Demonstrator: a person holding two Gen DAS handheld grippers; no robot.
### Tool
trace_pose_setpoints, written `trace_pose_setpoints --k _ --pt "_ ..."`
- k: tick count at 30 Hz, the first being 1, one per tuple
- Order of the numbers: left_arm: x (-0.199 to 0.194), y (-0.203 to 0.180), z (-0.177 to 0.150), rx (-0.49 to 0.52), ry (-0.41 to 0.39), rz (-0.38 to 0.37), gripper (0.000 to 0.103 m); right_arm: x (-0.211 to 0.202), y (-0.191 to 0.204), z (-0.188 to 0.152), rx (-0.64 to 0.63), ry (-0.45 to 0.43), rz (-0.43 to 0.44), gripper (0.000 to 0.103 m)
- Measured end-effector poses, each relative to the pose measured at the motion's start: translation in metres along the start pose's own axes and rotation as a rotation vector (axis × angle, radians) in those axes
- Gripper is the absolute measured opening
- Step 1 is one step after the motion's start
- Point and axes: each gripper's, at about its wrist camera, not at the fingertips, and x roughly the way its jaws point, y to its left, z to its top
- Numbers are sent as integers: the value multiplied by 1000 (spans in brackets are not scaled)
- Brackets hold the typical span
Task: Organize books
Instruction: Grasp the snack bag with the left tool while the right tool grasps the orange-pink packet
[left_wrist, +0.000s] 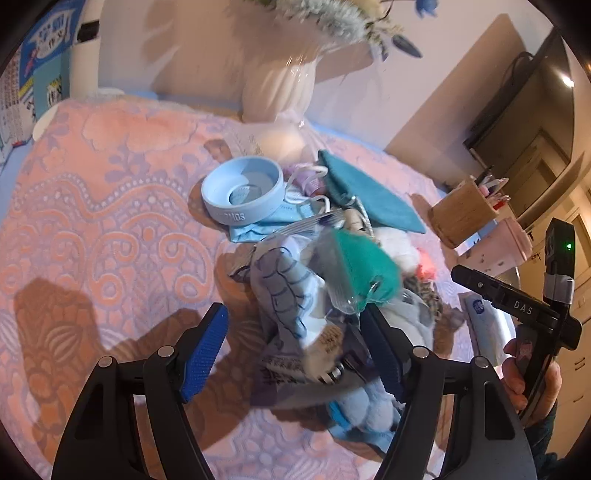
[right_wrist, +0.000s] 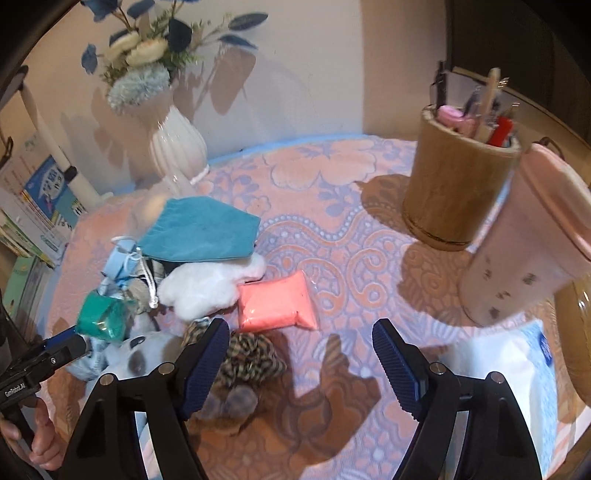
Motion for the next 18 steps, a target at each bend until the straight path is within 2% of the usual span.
trace_pose_setpoints --k 2,4,5,11,16,17,18 --pt "9 1 4 -14 26 -34 71 9 1 3 1 16 8 79" --pt "17 -3 5 -8 46 -47 62 17 0 5 11 25 11 79" --pt "21 -5 5 -4 50 -41 62 21 -1 6 17 33 17 79" --pt "15 2 4 -40 28 -48 42 44 2 10 24 96 63 79" --pt "0 14 2 -59 -6 -15 39 55 10 13 -2 103 39 79" --pt "-4 16 3 -64 -16 -11 39 57 10 13 -4 110 46 73" --pt "-8 19 3 -71 -27 -8 39 59 10 12 -1 115 54 59"
